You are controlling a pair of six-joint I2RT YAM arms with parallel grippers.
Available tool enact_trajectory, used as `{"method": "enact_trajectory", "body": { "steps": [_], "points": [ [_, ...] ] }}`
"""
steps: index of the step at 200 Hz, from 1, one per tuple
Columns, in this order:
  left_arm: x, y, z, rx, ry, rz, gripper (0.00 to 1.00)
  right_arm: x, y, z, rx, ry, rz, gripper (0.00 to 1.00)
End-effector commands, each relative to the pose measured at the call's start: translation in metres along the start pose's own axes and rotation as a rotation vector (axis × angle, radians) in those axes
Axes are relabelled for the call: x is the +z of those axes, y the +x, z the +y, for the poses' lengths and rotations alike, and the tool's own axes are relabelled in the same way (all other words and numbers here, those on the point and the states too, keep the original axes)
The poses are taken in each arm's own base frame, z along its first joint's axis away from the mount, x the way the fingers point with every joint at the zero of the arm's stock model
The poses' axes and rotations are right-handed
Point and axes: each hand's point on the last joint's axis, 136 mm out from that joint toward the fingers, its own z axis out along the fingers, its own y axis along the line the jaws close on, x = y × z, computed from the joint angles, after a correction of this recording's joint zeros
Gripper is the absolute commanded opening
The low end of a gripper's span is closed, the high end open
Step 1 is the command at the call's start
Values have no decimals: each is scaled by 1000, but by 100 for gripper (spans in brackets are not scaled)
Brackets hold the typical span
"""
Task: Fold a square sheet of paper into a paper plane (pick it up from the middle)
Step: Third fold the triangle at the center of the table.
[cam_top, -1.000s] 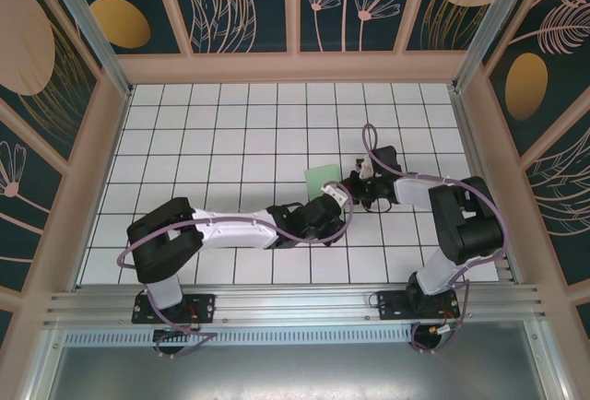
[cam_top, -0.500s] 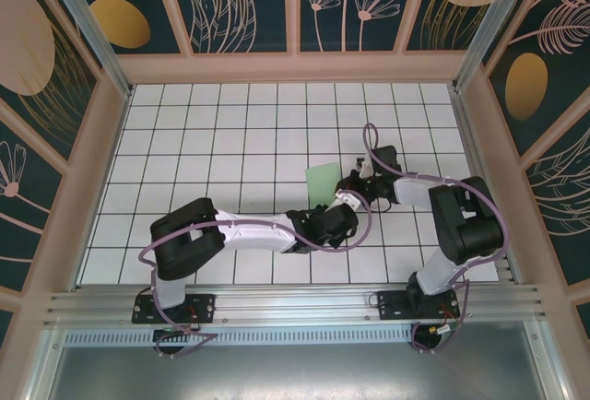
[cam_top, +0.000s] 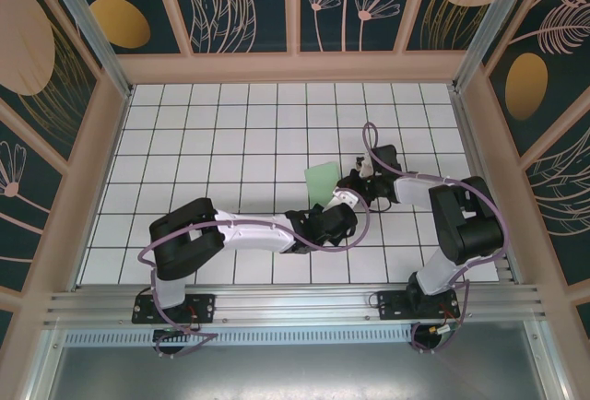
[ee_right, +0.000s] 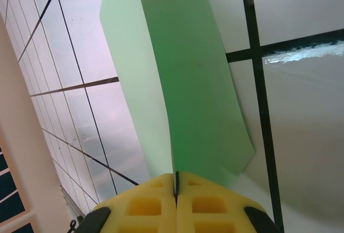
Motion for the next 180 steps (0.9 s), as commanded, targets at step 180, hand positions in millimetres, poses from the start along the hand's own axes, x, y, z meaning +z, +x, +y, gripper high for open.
{"method": "enact_trajectory", "body": {
  "steps": [180],
  "points": [
    [-13,-15,43,-421,377,-62,0,-29,-23,29,-220,51,-80,42]
  ]
}}
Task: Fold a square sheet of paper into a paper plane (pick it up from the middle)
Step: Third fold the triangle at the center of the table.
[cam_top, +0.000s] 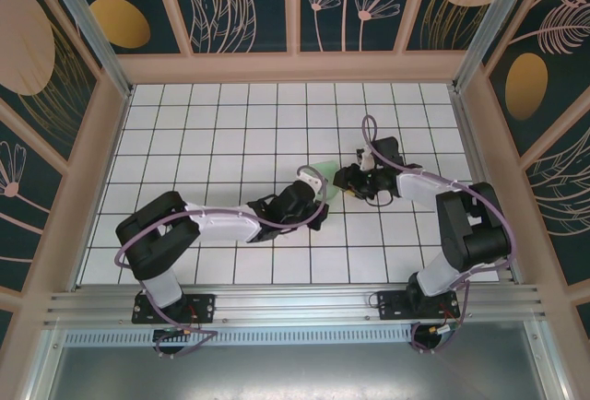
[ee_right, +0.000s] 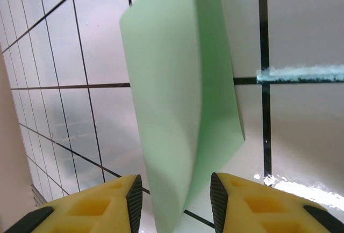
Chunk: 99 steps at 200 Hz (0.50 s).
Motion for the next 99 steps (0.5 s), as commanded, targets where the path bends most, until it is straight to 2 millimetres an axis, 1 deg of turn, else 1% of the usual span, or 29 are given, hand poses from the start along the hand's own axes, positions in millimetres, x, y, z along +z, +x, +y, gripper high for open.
{"method": "enact_trajectory", "body": {
  "steps": [1,21,39,48,64,99],
  "points": [
    [-5,-12,-4,-37,73,-24,0,-12,-12,14,-76,-6,-37,42],
    [-6,-15,-1,-42,90,-15,0,-14,-18,19,-97,-11,-51,39],
    [-5,-15,1,-43,92,-9,0,-15,-26,31,-123,-47,-59,31],
    [-5,-15,3,-42,89,-6,0,-12,-30,33,-133,-47,-53,28],
    [-5,-16,4,-41,87,-5,0,-2,-37,36,-162,-35,-31,20],
    [-3,-16,6,-35,81,6,0,24,-53,33,-194,-1,18,15]
  ]
}}
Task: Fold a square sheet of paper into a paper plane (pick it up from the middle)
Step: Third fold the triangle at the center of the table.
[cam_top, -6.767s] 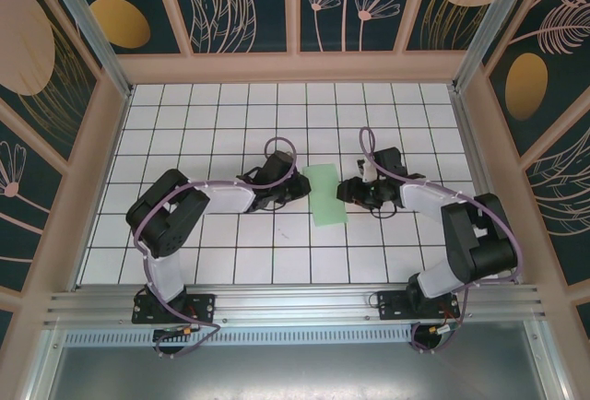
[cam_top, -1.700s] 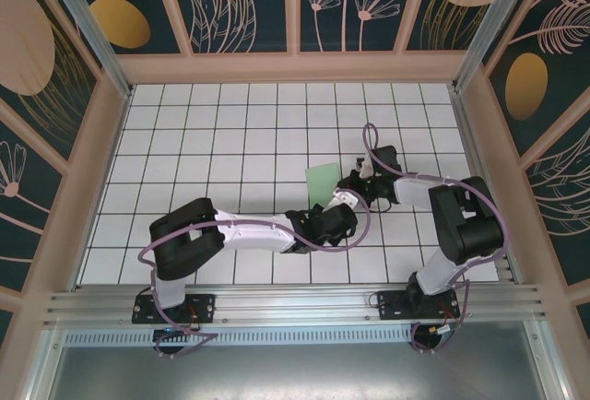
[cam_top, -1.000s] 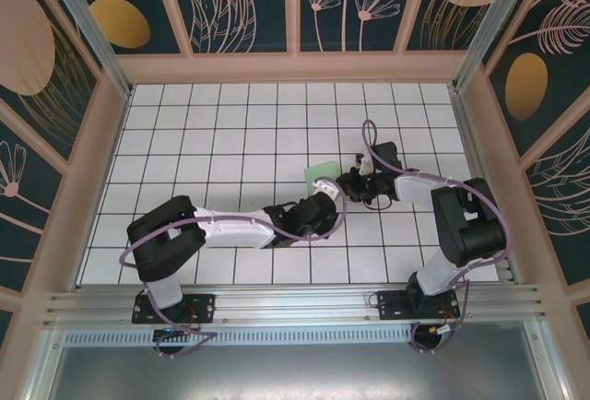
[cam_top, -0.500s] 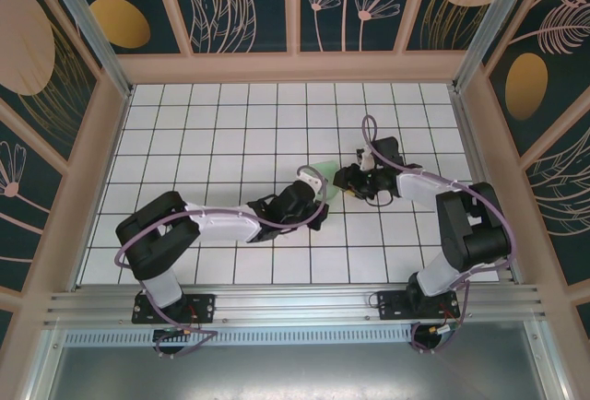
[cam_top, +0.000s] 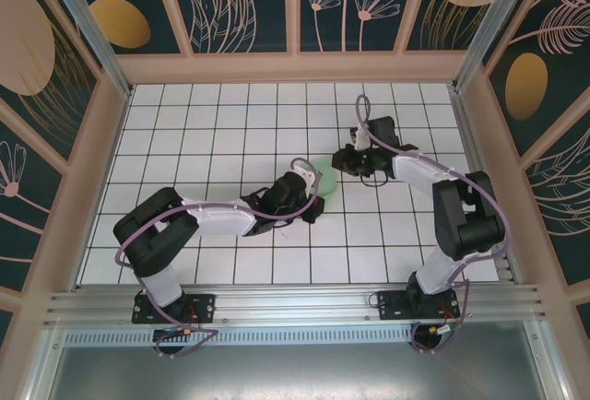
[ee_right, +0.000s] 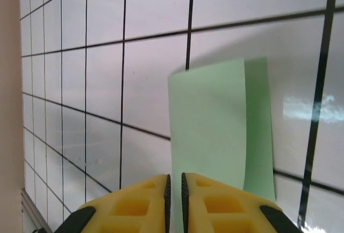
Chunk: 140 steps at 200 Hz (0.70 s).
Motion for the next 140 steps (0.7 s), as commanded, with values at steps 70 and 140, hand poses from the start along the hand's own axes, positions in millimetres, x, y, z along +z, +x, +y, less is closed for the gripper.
{"method": "enact_trajectory", "body": {
  "steps": [70,140],
  "points": [
    [1,-7,3,13,12,14,0,68,12,-32,-121,170,194,14],
    [6,-13,24,17,10,71,0,76,23,-41,-194,194,260,15]
  ]
}}
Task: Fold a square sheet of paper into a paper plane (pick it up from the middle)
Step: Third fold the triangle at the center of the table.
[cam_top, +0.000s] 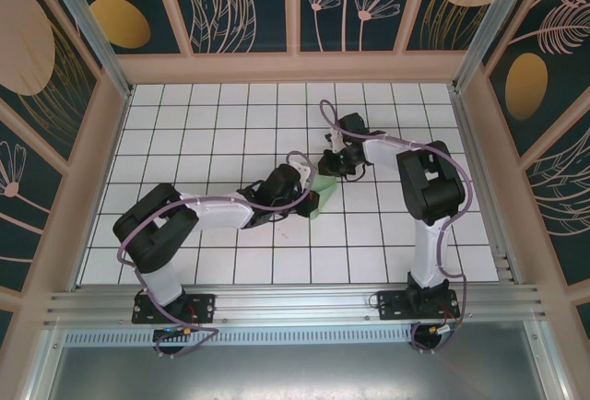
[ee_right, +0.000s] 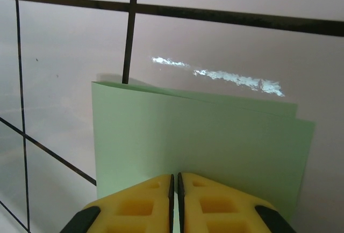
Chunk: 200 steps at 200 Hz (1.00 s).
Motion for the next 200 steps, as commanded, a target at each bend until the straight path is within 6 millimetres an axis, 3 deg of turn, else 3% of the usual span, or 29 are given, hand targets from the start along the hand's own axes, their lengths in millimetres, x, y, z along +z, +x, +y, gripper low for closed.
{"method": "enact_trajectory", "body": {
  "steps": [1,86,166,200],
  "points": [
    [6,-3,1,31,18,40,0,7,8,-4,-40,27,52,15],
    [20,3,19,48,-54,80,0,8,8,0,-43,7,62,16],
    [17,2,40,42,-119,84,0,12,13,-2,-51,14,80,16],
    [18,-2,39,58,-100,88,0,12,14,-4,-60,26,83,16]
  ]
}}
